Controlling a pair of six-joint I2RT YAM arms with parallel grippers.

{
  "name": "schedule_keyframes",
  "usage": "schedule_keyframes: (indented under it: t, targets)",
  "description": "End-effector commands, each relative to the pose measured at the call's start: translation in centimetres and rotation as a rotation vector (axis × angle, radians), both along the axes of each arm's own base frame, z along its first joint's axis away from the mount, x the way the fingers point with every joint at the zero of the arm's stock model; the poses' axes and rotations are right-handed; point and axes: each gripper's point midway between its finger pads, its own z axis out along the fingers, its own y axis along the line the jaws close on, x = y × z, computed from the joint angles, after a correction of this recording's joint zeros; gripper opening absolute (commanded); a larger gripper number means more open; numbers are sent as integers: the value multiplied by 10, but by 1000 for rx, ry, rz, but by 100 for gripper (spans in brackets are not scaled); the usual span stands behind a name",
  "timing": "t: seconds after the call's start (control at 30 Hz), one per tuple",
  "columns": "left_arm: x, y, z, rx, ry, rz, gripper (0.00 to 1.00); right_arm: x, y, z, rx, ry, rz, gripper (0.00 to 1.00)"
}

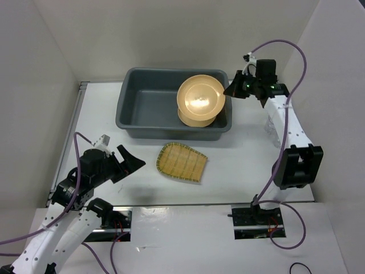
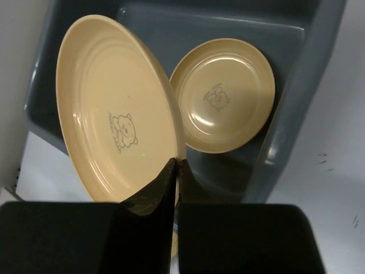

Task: Place the mixed dishes into the plastic bin

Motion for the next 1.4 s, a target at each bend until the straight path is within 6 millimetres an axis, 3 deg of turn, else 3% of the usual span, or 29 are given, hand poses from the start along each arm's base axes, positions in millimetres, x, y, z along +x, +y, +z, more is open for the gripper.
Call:
schedule_keyframes:
  t: [0.0, 0.03, 0.2, 0.37, 0.53, 0.63, 0.87, 1.17, 1.27, 1.3, 1.37]
  targets:
    - [9, 0, 30, -40, -78, 29, 100, 24, -5, 10, -75, -65, -29, 0]
    - [10, 2, 30, -35, -80, 38, 100, 32, -8, -9, -96, -31, -37, 0]
    - [10, 5, 38, -41, -98, 60, 100, 53, -20, -39, -167, 8, -70, 0]
    - [15, 7, 40, -28, -96, 78, 100, 64, -4, -64, -235, 28, -24, 0]
    - [21, 6, 44, -14, -96, 82, 100, 74, 14, -65, -283, 11, -32, 0]
    - [22, 7, 44, -17, -94, 94, 100, 80, 11, -81, -301, 40, -45, 0]
    - [14, 13, 46, -55, -107, 134, 100, 89, 4, -97, -332, 61, -77, 5]
    - [6, 16, 43, -59, -95, 139, 100, 92, 13, -105, -341, 59, -68, 8]
    - [5, 17, 41, -62, -83, 144, 100, 92, 21, -104, -364, 38, -47, 22]
    - [5, 17, 41, -62, -83, 144, 100, 93, 17, -104, -381, 38, -68, 43]
    - [2, 16, 45, -70, -89, 136, 100, 92, 21, -107, -395, 29, -49, 43]
